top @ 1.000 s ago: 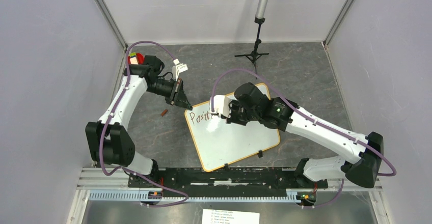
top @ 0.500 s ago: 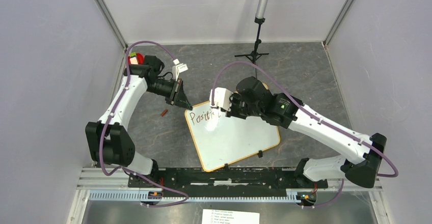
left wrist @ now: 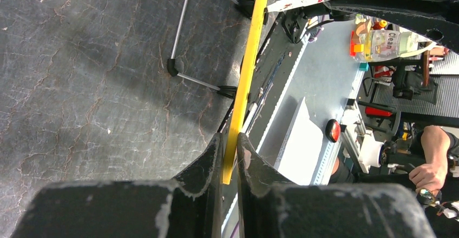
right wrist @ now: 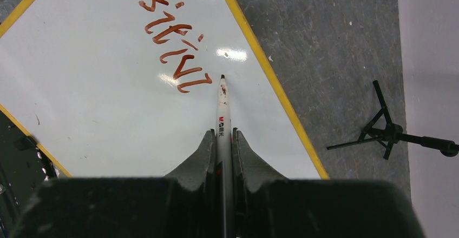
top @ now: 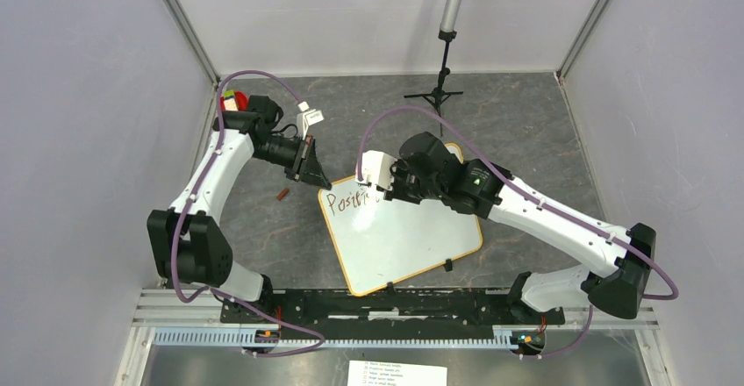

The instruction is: Write a sentence on the whiteboard

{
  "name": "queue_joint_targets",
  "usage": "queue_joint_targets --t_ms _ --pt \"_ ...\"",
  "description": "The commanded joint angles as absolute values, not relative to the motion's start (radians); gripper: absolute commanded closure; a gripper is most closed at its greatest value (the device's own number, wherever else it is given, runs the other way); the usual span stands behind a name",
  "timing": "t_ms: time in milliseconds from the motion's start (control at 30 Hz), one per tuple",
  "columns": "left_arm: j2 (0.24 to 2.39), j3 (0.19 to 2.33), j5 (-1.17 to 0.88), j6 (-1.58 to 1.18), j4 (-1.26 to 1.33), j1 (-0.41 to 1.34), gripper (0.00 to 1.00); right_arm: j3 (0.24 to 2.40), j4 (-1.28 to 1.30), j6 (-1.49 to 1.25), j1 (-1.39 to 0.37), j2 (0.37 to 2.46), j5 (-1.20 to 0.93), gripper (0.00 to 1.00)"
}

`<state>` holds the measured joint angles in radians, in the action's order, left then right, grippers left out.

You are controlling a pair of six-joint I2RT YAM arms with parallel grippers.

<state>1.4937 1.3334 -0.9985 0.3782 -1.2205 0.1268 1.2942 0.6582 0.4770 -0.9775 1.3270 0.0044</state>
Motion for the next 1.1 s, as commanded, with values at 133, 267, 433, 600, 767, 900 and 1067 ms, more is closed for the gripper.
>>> queue_joint_targets --t_ms 133,267,433,600,767,900,1067 --pt "1.471 1.335 -1.032 0.367 -1.226 0.129 0.98 1.304 0.636 0.485 -0.973 1.326 0.005 1.0" --pt "1.47 1.335 -1.031 0.369 -1.225 0.129 0.98 1.308 0.638 0.484 -0.972 1.319 -0.036 1.0" --pt "1.471 1.338 -1.032 0.368 -1.226 0.129 0.98 1.349 0.652 0.464 -0.972 1.297 -0.118 1.0" --pt "1.471 1.338 -1.032 0.368 -1.226 0.13 0.98 1.348 0.657 0.447 -0.962 1.27 -0.14 1.0" --pt "1.471 1.341 -1.034 0.369 -1.225 0.129 0.98 1.331 0.644 0.427 -0.939 1.24 -0.146 1.0" --pt "1.474 1.342 -1.032 0.371 -1.225 0.129 0.98 1.306 0.633 0.411 -0.888 1.213 -0.161 1.0" --pt "1.474 1.345 -1.028 0.377 -1.225 0.129 0.98 1.255 0.617 0.393 -0.821 1.175 -0.197 1.0"
